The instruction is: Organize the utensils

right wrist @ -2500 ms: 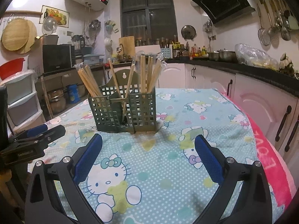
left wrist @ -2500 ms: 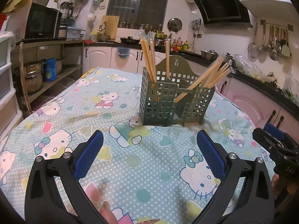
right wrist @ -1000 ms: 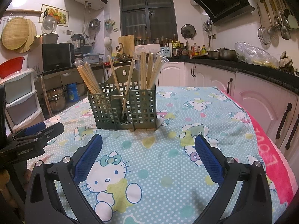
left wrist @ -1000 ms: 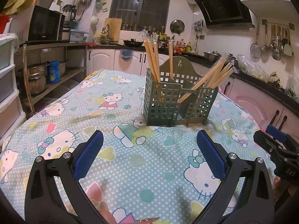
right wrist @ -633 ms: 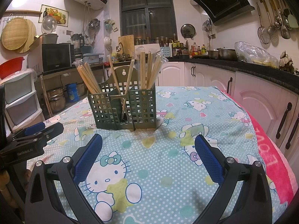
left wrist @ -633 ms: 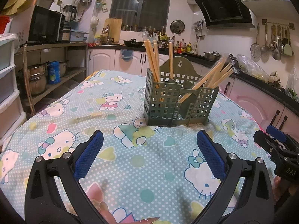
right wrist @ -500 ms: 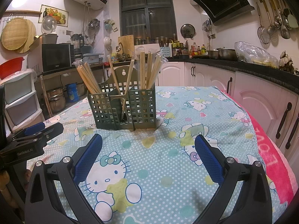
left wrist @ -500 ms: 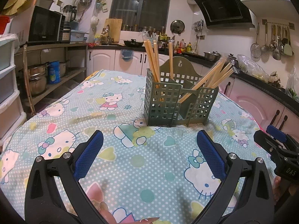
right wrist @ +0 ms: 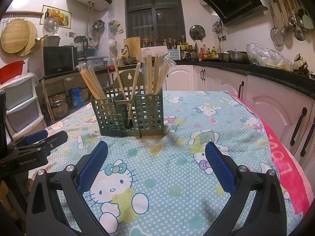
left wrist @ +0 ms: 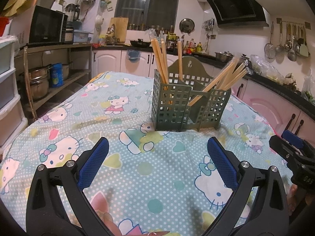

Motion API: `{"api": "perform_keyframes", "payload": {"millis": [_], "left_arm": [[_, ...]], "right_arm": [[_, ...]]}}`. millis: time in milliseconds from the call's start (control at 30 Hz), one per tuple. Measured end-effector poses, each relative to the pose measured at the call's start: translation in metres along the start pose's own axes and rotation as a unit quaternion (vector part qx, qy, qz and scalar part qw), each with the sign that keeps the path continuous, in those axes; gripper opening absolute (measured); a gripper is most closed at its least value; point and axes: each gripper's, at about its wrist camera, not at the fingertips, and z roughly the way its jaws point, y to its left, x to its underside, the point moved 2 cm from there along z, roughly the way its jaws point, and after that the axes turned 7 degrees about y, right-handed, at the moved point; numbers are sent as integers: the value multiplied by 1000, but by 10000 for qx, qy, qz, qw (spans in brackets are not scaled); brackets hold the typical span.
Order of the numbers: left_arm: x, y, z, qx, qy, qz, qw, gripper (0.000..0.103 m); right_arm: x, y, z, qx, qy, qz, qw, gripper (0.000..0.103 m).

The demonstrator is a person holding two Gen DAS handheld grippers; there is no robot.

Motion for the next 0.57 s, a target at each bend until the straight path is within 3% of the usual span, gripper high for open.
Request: {"api": "perform_keyframes", "payload": {"millis": [167,233,300,367,433,567], "left_arm": [[-1,4,-3,50,-38,-123,9999,92],[-4,12,-2,96,103,-271,9995,92],[-13,31,9,-84,520,-444,9976,92],[-24,61,23,-485,843,-587,9935,92],[-38,99,40,-1120,1034,-678,9860,92],[-48,157,80,-1723,1372,-1007,9702,92]], "right_arm": [[-1,-2,-1,45,26,96,9999,96],[-6,-9,1,104,134,216,9996,96],[-15,-30,11,313,427,477,9975,96],[-23,-54,25,671,854,684,9917,96],[-31,-89,44,1162,1298,884,9807,96],[-31,-148,88,1961,2028,1090,9532,96]]}}
